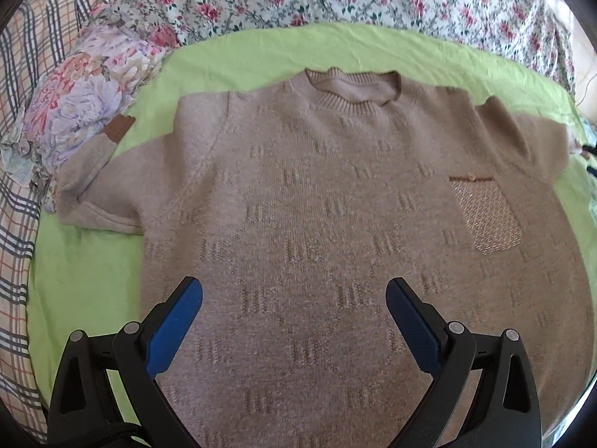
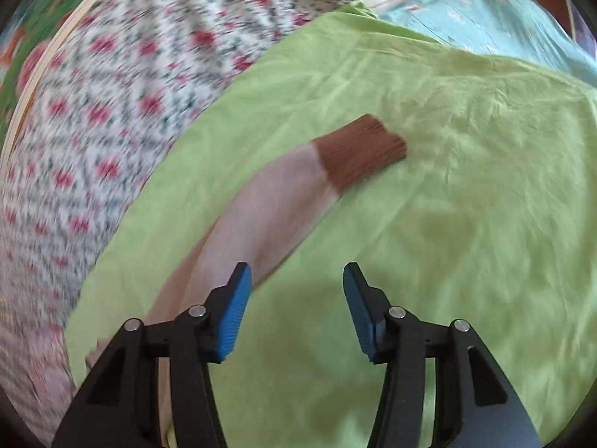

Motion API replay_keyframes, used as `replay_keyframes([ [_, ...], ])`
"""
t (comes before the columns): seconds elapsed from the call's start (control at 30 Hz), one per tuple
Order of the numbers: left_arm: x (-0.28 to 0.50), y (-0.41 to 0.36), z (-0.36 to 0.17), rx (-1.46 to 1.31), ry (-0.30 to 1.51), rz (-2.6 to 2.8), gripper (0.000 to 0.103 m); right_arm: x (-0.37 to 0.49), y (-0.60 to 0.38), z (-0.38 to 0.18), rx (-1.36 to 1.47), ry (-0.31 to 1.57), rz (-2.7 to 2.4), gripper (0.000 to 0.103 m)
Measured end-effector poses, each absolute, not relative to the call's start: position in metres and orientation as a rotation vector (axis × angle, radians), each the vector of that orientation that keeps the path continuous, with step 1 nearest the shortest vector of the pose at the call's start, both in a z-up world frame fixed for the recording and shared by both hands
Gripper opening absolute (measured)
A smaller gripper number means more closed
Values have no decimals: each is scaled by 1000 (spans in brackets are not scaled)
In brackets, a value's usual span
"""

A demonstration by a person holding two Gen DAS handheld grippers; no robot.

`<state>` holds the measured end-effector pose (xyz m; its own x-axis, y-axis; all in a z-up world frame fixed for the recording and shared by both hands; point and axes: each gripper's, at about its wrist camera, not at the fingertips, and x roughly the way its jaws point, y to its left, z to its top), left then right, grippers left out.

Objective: Fold small clothes
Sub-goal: 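Grasp the brown cuff of a sweater sleeve with the right gripper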

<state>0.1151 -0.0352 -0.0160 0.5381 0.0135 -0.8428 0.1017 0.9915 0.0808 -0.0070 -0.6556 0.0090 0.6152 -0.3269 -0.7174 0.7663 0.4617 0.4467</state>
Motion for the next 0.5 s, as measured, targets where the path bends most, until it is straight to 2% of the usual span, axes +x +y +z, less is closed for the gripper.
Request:
replay_keyframes([
  [0.17, 121, -36, -27, 133, 1044, -35, 99, 9, -693, 5, 870, 523, -758, 52],
  [0.2, 123, -36, -27, 130, 1041, -37, 99, 11, -697, 4, 875, 525, -771, 50],
  [0.27, 124, -37, -28, 127, 1036, -41, 99, 16, -698, 5, 874, 548, -768, 8],
  [0.5, 119, -37, -27, 106, 1033, -77, 99, 39, -623, 53, 675, 537, -607, 7],
])
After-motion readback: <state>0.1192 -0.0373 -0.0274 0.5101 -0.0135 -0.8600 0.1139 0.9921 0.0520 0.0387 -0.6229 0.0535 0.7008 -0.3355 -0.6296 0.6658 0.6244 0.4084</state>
